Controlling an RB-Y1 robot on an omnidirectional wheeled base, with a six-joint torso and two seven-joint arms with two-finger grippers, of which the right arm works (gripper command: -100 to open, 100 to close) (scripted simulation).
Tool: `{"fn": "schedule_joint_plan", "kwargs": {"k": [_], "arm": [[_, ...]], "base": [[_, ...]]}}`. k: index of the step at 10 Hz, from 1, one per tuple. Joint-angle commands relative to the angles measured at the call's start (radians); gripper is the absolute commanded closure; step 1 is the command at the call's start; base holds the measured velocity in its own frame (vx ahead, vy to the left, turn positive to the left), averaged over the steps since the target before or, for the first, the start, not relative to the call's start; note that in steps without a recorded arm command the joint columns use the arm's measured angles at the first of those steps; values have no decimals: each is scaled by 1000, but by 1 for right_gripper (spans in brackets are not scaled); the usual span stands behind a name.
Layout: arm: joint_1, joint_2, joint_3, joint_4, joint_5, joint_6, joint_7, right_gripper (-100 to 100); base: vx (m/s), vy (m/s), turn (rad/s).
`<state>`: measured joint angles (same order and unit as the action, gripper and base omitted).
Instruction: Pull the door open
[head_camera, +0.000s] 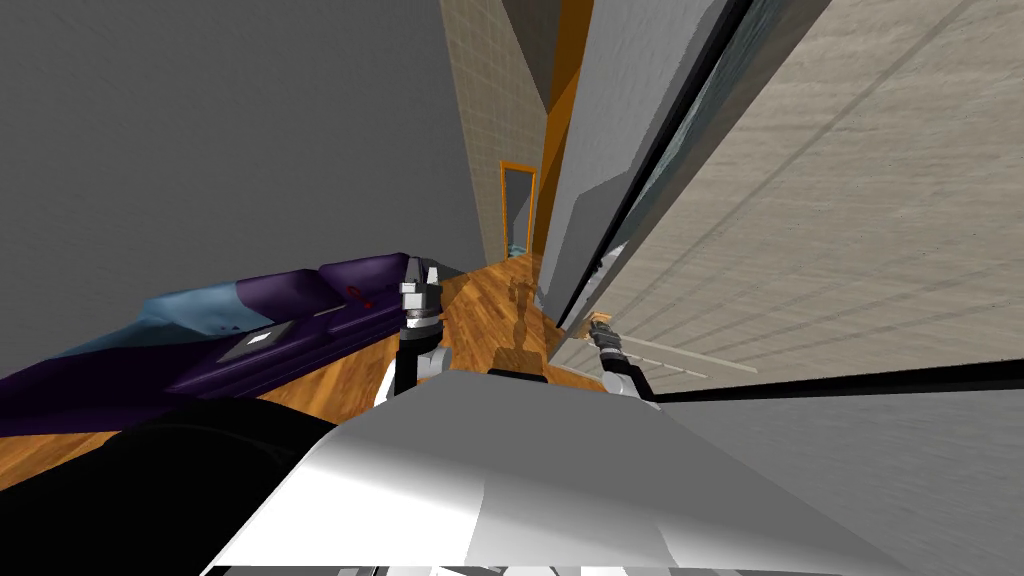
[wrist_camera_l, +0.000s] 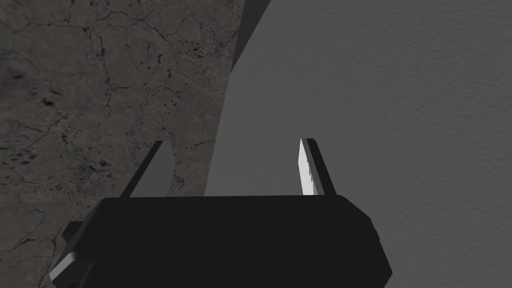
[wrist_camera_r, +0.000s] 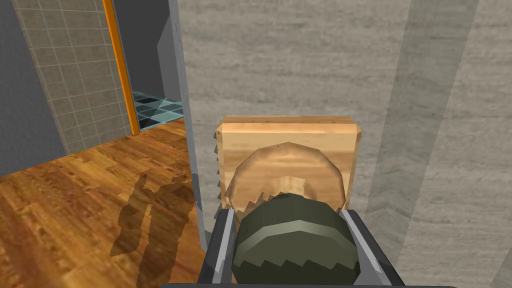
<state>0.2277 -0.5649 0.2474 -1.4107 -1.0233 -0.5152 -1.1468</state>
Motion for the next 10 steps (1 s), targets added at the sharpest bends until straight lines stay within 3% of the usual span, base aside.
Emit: {"fn": "schedule_joint_plan", "kwargs": {"k": [1,10], "arm": [[4,-10,11,-7,4,-6,-11,100],[27,-83,71,-32,25,-50,-87,100]], "base": [[-210,-34,113],[-194,-51,116]]}}
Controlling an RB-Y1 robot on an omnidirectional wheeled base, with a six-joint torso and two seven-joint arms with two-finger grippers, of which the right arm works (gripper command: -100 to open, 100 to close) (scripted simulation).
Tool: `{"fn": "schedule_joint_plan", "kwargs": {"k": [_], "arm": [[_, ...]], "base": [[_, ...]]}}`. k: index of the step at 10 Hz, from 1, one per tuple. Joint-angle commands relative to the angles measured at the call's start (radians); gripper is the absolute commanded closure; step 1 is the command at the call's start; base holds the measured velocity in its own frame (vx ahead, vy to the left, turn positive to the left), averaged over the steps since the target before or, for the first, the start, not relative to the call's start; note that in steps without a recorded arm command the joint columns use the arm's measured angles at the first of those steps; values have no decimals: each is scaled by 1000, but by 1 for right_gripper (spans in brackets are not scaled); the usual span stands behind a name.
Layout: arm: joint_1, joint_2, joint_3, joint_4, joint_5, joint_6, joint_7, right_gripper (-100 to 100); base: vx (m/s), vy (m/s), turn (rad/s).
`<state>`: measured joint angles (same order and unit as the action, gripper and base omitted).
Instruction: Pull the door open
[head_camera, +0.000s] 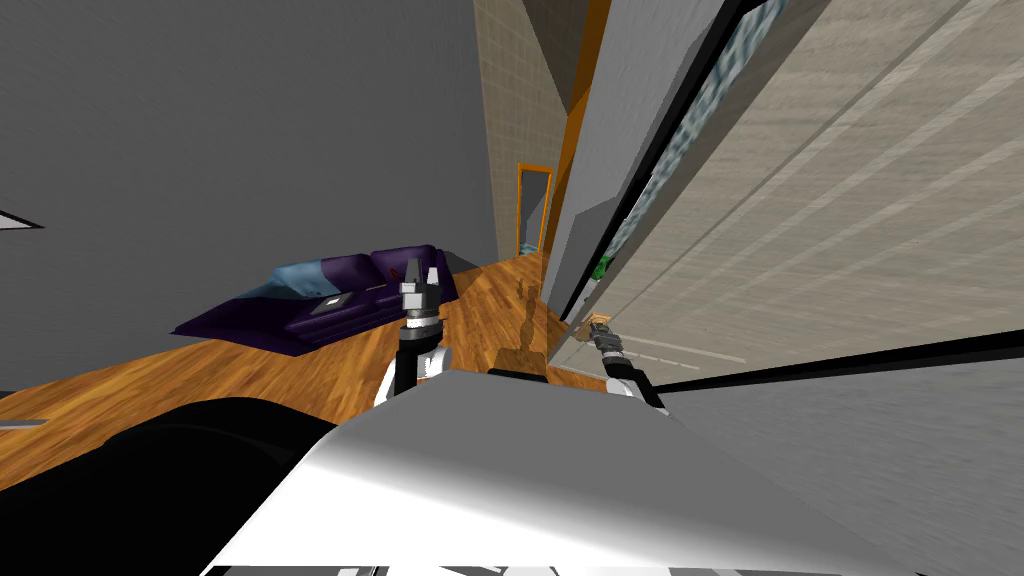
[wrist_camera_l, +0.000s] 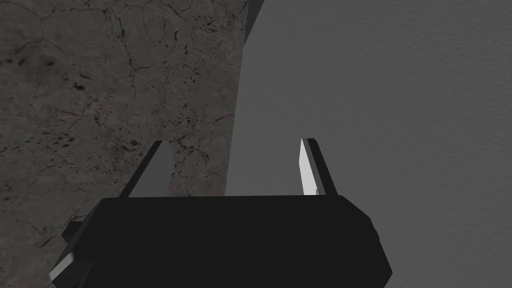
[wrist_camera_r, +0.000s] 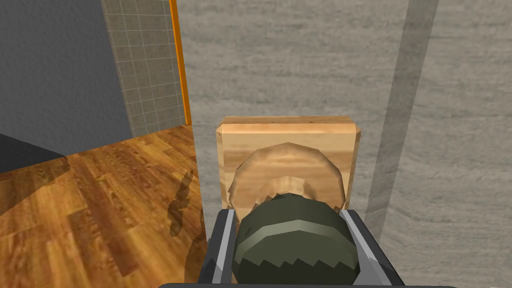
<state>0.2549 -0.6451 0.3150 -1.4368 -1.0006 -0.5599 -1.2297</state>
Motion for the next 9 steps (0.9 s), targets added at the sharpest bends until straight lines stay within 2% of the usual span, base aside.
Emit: {"fn": "schedule_joint_plan", "kwargs": {"k": [1,6,9], "arm": [[0,0,0,0,0,0,0,100],[13,-40,35,-7,13,-29,-41,100],[20,-67,57,-14,21,-50,-68,100]], "base": [[-71,-22,22],[-167,-59,119],[-221,-66,141]]}}
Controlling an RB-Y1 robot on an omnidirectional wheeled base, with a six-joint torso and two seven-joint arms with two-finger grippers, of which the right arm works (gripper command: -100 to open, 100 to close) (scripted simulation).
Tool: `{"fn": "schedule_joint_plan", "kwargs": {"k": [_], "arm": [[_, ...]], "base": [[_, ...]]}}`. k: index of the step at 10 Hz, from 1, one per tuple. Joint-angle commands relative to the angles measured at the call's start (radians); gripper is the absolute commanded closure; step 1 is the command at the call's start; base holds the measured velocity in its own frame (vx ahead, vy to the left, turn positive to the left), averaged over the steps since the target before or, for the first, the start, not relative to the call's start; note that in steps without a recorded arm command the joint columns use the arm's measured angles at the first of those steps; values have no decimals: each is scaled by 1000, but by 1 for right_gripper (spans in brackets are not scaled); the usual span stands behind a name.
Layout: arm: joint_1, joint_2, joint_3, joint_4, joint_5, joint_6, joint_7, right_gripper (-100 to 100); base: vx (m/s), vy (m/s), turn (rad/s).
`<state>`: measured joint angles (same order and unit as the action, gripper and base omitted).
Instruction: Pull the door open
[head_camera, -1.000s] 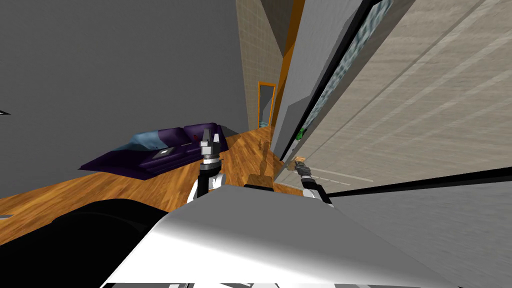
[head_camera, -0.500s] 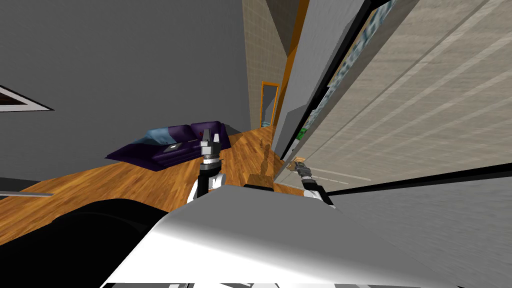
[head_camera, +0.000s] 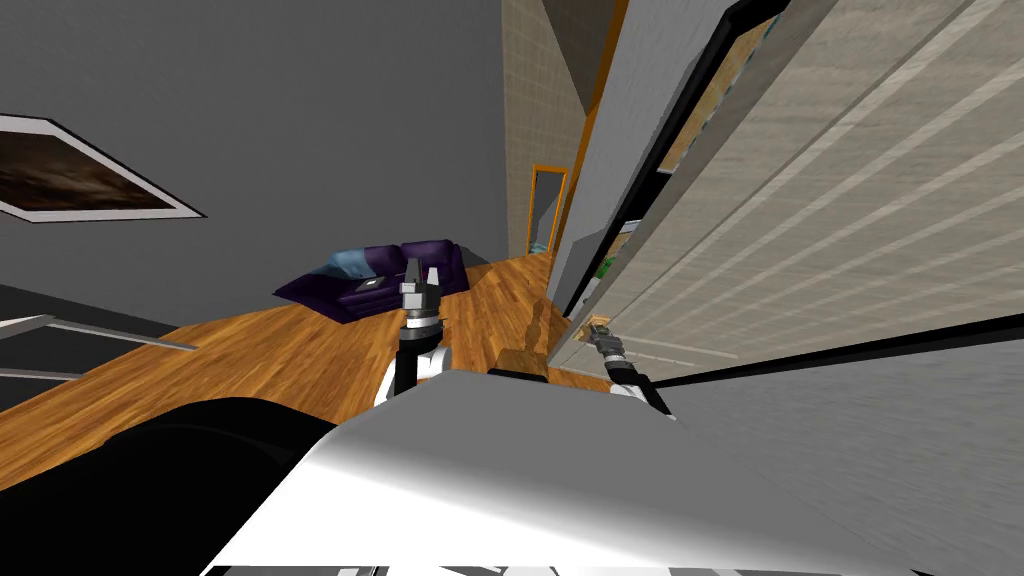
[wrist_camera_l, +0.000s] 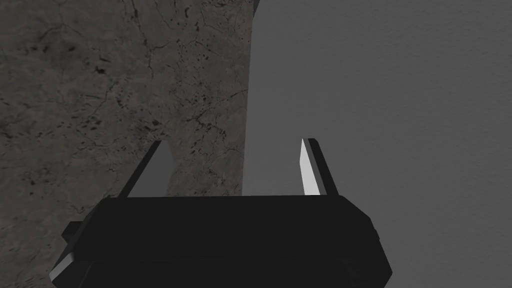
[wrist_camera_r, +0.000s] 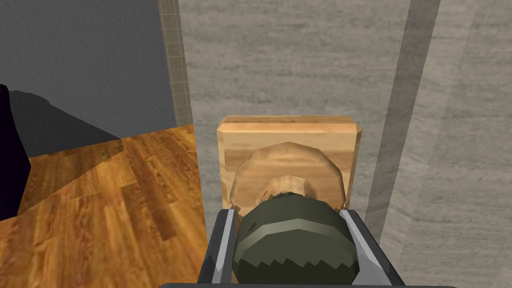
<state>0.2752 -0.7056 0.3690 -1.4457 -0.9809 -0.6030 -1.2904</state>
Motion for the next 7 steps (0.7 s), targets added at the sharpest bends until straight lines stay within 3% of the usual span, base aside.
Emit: {"fn": "schedule_joint_plan", "kwargs": {"k": [1,3,4,7], "arm": [[2,-14,10,-7,4,-13,-15,100],[6,-30,22,-10,9,-25,-30,100],[6,-24,20,-4,8,-18,-25,100],[17,-48,39,-7,19,-39,-52,100]], "base": [[-201,-67,122],[-197,-52,111],[-86,-25,30],[-162,-59,121]]}}
